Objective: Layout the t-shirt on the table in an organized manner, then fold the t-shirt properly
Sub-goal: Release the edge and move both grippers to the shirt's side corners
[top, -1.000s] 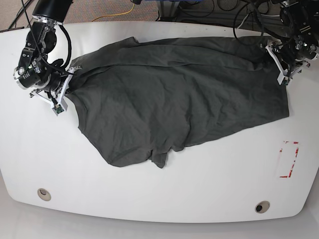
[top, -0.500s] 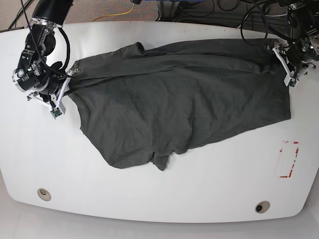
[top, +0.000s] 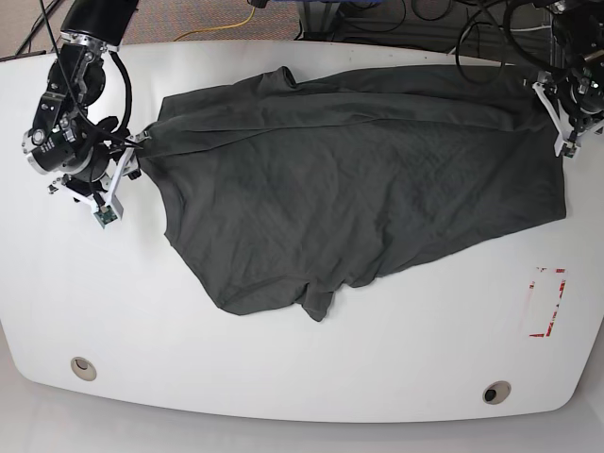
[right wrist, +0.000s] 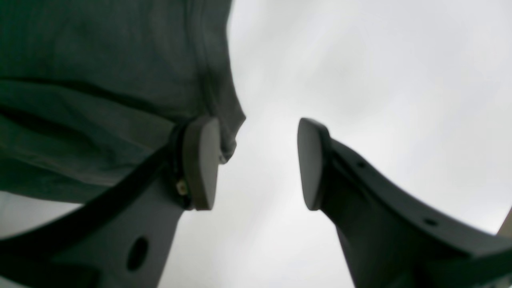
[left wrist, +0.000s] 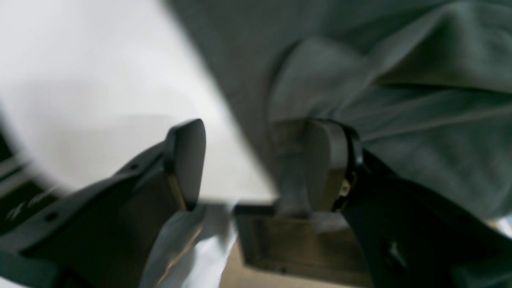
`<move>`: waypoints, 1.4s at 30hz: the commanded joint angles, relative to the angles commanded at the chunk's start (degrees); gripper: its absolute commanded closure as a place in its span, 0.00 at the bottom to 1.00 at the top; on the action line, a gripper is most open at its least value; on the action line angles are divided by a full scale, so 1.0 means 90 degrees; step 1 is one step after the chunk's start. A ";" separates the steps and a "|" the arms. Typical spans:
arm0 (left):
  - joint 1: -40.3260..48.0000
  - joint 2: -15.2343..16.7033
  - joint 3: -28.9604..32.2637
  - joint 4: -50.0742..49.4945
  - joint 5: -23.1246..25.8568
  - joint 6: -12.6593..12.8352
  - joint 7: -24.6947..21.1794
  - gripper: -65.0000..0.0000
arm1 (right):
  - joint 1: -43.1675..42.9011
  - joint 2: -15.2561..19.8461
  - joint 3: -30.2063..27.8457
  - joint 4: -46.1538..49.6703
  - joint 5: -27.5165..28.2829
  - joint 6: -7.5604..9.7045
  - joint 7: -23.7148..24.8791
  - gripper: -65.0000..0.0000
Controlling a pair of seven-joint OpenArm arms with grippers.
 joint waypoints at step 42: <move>-0.2159 -0.0264 0.0234 -0.3204 0.0068 0.0000 -0.2579 0.41 | 0.3302 -0.0889 -0.1924 -0.6877 -0.0020 0.0000 0.5031 0.70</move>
